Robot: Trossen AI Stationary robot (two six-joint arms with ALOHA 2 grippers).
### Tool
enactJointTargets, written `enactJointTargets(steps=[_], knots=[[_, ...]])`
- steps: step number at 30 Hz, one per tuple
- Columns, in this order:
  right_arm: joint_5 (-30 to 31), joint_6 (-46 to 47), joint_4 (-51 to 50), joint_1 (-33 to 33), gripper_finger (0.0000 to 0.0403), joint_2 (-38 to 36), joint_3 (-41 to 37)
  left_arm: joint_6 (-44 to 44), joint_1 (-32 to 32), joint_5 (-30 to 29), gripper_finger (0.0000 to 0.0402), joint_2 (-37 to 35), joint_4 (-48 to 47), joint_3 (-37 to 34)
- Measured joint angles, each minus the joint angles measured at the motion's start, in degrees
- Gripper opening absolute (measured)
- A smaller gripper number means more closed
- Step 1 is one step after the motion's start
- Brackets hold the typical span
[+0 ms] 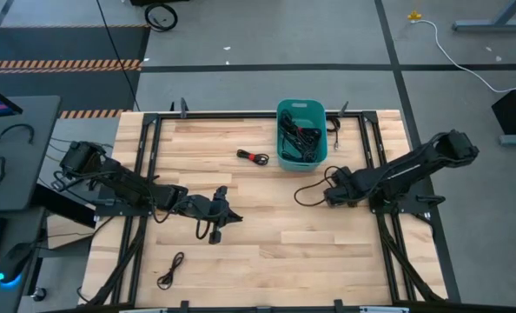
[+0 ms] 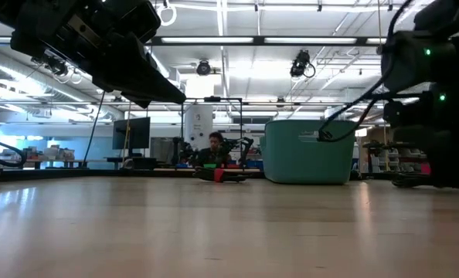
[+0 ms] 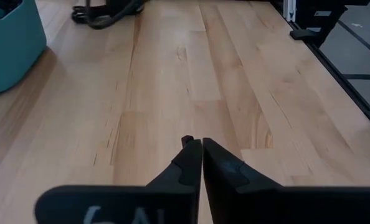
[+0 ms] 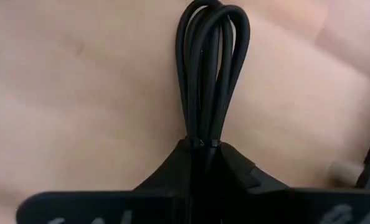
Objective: Pick and place USB-C Cables
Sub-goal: Put the black charger cable into the green bin
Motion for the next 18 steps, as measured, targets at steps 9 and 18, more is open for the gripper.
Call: enactJointTargets(steps=[9, 18], knots=[[-16.25, -8.45, -1.7, 6.02, 0.0048, -0.07, 10.85, -0.02, -0.02, 0.01, 0.0013, 0.0, 0.03, 0.0], [-6.62, -44.54, 19.42, 2.46, 0.0048, -0.09, 22.65, -0.02, 0.0, 0.0, 0.0019, 0.0, 0.13, 0.0]])
